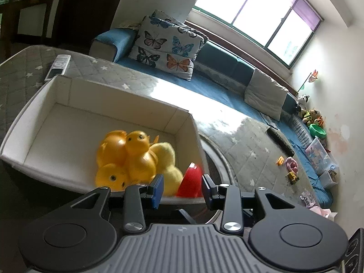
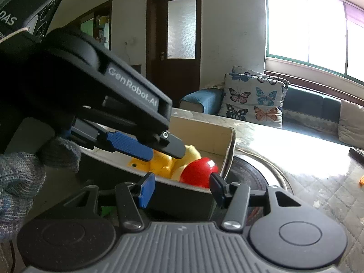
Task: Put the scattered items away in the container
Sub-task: 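Withdraw both grippers from the box toward the green block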
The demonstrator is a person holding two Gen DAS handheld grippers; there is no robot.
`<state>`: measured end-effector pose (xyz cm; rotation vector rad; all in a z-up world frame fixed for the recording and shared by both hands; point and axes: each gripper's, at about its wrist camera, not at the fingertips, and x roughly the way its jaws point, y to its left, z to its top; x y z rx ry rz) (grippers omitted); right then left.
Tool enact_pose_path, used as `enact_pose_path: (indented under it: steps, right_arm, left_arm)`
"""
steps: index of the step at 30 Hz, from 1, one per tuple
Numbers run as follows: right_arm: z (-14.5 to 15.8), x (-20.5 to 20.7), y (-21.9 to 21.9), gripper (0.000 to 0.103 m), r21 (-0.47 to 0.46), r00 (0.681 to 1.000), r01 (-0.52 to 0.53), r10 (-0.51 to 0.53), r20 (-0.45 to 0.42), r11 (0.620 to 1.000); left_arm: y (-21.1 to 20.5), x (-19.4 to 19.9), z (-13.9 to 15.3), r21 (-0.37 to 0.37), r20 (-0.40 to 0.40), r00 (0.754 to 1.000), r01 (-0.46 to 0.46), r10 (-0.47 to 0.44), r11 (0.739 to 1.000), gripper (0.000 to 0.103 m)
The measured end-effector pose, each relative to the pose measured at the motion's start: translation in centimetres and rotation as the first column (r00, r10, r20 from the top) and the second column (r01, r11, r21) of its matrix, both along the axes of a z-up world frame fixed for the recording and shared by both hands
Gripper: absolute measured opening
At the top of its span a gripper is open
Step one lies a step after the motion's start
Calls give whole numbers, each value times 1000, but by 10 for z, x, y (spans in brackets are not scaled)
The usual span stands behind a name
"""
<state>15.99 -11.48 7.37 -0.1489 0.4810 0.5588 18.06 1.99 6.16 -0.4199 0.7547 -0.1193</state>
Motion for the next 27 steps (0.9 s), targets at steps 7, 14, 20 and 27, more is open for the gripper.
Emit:
enact_pose_path:
  steps: [7, 14, 20, 27]
  right_arm:
    - [-8, -9, 10, 54, -21, 999, -26, 25, -29, 999]
    - [-12, -23, 19, 54, -23, 998, -46, 45, -38, 999]
    - [-12, -44, 26, 54, -24, 997, -63, 63, -39, 998]
    - [-16, -56, 40, 54, -27, 995, -92, 91, -48, 995]
  left_arm:
    - [10, -23, -7, 10, -17, 1000, -16, 16, 1000, 39]
    - [19, -41, -13, 16, -33, 999, -31, 31, 999, 39]
    - [30, -55, -16, 7, -39, 998, -53, 53, 999, 39]
    - [47, -72, -22, -1, -52, 994, -96, 96, 995, 39]
